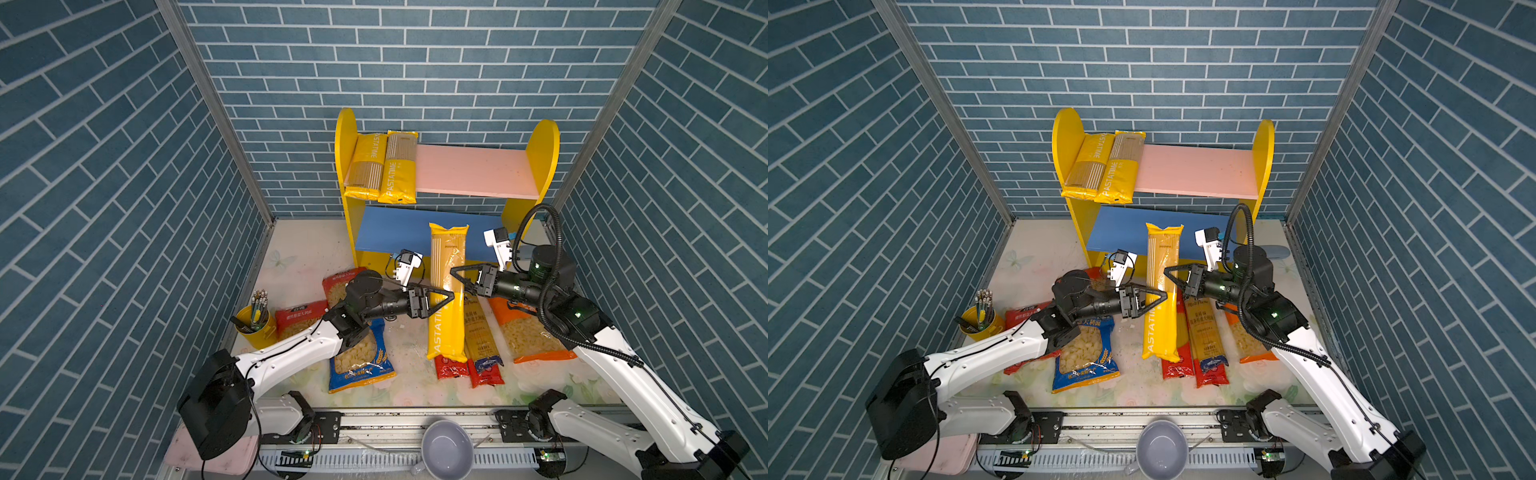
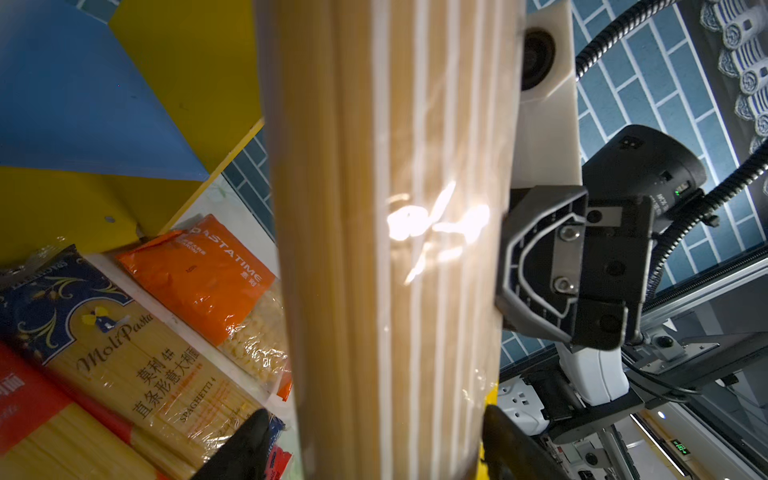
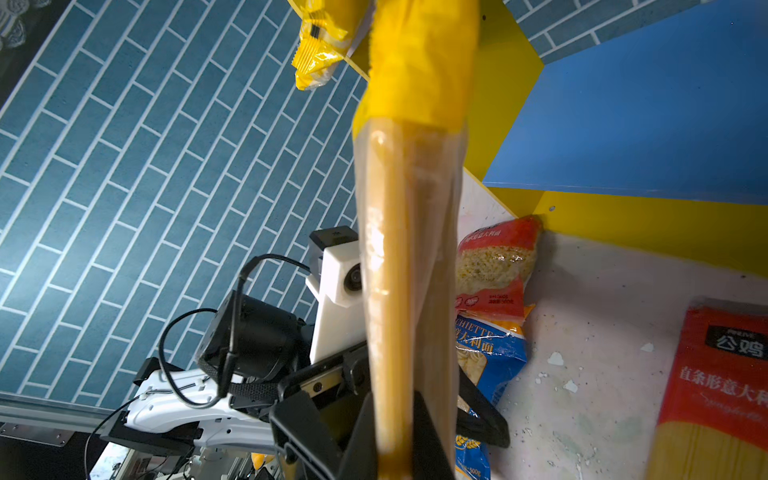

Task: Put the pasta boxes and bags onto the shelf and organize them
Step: 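Lift the pack upright with the right gripper while the left gripper grips it too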

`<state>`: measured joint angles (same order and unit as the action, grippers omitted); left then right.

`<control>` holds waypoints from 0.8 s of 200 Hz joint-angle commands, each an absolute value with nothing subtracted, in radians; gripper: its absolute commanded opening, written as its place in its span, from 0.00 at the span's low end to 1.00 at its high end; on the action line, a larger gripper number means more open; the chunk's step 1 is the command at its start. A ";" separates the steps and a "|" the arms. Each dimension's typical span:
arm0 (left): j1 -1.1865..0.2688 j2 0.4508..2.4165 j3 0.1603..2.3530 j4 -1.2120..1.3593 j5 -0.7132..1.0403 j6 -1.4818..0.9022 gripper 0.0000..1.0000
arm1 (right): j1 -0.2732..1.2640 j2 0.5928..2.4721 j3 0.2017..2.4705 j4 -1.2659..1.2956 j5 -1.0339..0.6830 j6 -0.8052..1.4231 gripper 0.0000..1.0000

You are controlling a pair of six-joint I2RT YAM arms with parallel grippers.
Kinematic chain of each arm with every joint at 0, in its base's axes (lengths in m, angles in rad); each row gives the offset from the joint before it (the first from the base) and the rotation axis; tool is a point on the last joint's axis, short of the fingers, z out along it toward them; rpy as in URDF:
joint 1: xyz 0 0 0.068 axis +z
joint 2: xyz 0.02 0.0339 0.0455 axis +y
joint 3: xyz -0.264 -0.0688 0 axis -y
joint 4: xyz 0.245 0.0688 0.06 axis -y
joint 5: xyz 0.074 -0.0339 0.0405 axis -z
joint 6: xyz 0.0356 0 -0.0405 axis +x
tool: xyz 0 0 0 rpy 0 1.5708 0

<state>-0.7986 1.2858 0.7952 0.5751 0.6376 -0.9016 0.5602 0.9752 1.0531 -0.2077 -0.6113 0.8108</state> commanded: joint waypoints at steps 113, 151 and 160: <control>-0.779 1.297 1.105 0.393 0.606 -0.765 0.14 | 0.528 0.978 1.161 -0.076 -0.667 0.808 0.34; -0.751 1.308 1.184 0.374 0.606 -0.776 0.14 | 0.496 0.960 1.112 -0.083 -0.676 0.804 0.44; -0.740 1.315 1.216 0.360 0.609 -0.773 0.14 | 0.483 0.963 1.096 -0.079 -0.697 0.806 0.46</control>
<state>-0.7715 1.3155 1.0996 0.2882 0.6216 -0.7795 0.5030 0.9905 1.1057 -0.1188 -0.6258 0.7887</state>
